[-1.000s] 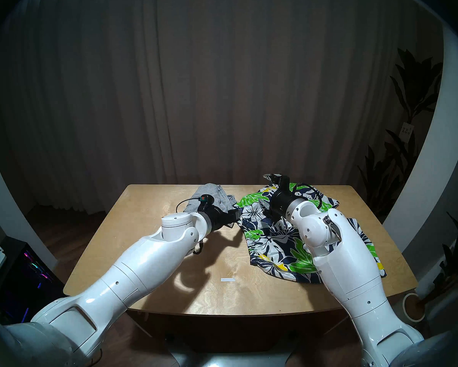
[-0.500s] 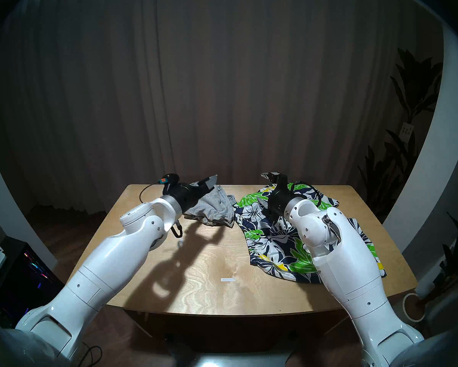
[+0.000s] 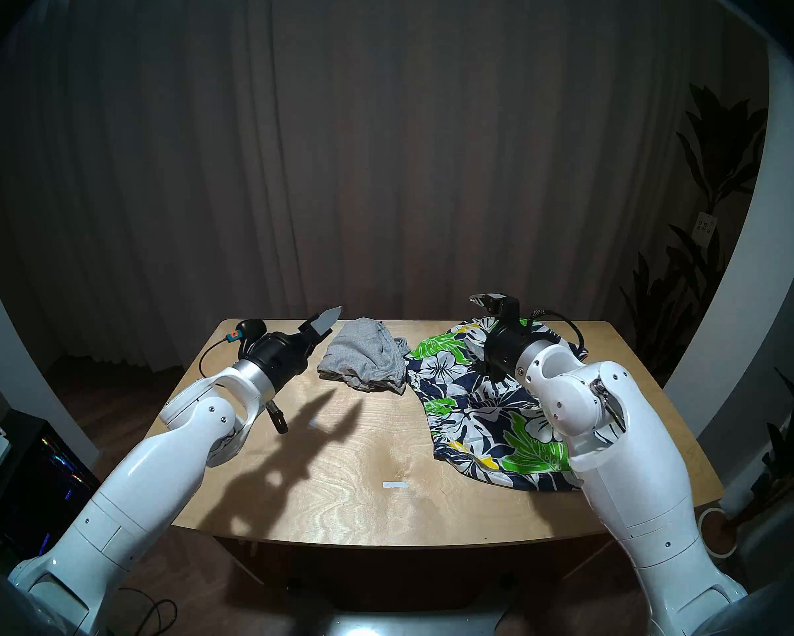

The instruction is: Fold pants twice and stack them

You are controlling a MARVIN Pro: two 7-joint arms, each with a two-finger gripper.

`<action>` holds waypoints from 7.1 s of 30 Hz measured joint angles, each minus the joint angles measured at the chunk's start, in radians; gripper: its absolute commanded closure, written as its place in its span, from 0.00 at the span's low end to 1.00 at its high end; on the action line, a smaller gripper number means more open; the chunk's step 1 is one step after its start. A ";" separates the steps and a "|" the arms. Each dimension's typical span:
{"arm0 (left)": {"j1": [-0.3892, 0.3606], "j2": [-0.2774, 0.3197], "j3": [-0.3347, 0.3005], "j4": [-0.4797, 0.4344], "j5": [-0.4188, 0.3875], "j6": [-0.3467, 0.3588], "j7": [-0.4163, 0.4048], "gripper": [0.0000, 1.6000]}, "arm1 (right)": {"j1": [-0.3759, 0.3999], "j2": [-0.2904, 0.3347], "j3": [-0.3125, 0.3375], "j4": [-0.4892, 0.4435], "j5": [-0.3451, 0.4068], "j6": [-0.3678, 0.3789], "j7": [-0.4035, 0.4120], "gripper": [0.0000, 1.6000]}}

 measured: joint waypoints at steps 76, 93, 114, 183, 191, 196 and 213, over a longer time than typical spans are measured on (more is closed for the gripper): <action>-0.012 -0.252 0.299 -0.170 -0.350 0.178 0.795 0.00 | -0.695 0.045 0.812 -0.054 0.350 0.515 0.016 0.00; -0.031 -0.298 0.367 -0.117 -0.349 0.157 0.860 0.00 | -0.694 0.031 0.832 -0.036 0.322 0.537 0.033 0.00; -0.093 -0.369 0.397 -0.019 -0.333 0.143 0.859 0.00 | -0.704 -0.016 0.848 0.028 0.267 0.541 0.053 0.00; -0.204 -0.444 0.441 0.125 -0.382 0.221 0.836 0.00 | -0.600 0.002 0.819 0.266 0.043 0.565 0.134 0.00; -0.206 -0.446 0.439 0.144 -0.386 0.227 0.823 0.00 | -0.572 0.013 0.786 0.278 -0.009 0.542 0.160 0.00; -0.211 -0.450 0.440 0.156 -0.389 0.231 0.814 0.54 | -0.557 0.015 0.770 0.284 -0.019 0.532 0.159 0.25; -0.180 -0.428 0.426 0.147 -0.389 0.197 0.835 1.00 | -0.542 0.016 0.734 0.309 -0.035 0.528 0.122 1.00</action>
